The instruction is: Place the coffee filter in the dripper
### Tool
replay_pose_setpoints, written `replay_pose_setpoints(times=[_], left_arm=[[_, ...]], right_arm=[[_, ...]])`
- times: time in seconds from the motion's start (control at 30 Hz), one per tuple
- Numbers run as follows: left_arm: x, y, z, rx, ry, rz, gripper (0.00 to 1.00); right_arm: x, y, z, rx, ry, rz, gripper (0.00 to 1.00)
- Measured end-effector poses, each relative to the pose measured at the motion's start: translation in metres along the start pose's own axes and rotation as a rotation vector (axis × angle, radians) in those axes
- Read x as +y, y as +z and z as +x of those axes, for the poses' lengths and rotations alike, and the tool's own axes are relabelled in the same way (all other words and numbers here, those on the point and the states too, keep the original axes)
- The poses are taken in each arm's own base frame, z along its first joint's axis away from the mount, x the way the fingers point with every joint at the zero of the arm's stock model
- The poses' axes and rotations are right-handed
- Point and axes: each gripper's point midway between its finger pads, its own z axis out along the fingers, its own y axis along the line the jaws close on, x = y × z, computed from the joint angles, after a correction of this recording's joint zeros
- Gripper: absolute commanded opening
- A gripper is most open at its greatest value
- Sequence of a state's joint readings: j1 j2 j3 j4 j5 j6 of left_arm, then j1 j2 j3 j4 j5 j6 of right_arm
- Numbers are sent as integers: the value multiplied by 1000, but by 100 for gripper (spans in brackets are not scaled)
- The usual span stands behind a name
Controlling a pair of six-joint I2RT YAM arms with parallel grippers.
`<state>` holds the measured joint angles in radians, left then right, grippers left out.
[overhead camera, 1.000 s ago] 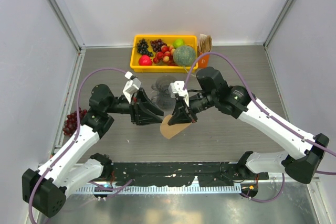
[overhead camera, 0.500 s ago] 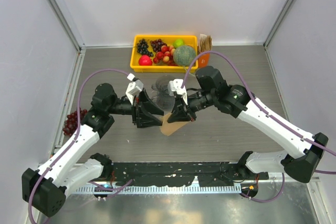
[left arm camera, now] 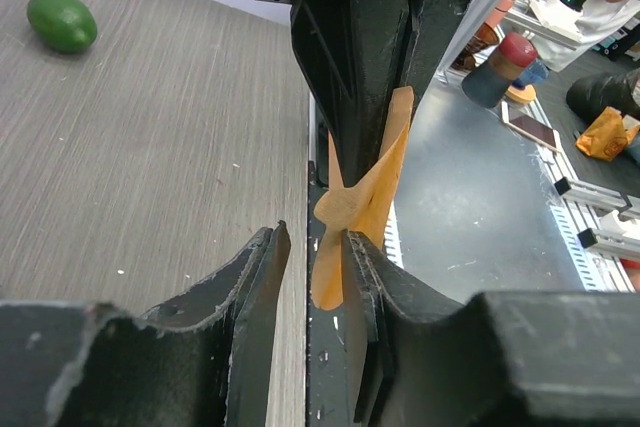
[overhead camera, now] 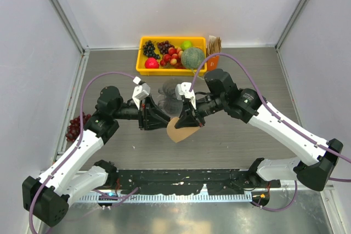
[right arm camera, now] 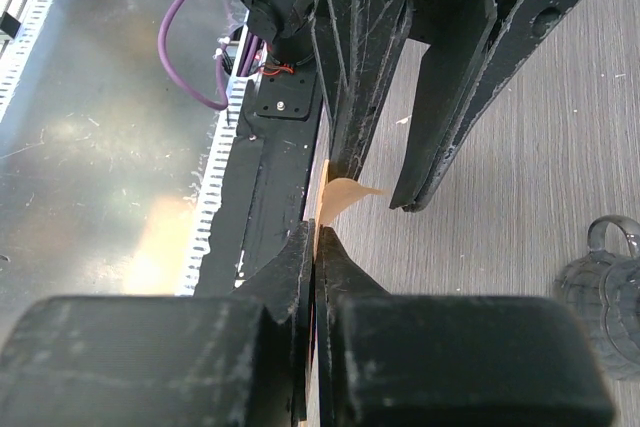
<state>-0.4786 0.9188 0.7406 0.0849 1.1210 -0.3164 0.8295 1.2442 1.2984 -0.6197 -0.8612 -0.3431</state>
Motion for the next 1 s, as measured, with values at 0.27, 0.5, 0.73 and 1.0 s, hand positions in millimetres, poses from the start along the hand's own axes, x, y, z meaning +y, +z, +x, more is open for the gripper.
replay_pose_setpoints(times=[0.27, 0.5, 0.73, 1.0], left_arm=[[-2, 1, -4, -12, 3, 10, 50], [-2, 1, -4, -14, -5, 9, 50], [-1, 1, -2, -17, -3, 11, 54], [3, 2, 2, -15, -10, 9, 55]], right_arm=[[-1, 0, -3, -7, -7, 6, 5], [-2, -2, -12, -26, -22, 13, 5], [-5, -4, -16, -38, -23, 22, 5], [-16, -11, -31, -89, -4, 66, 5]])
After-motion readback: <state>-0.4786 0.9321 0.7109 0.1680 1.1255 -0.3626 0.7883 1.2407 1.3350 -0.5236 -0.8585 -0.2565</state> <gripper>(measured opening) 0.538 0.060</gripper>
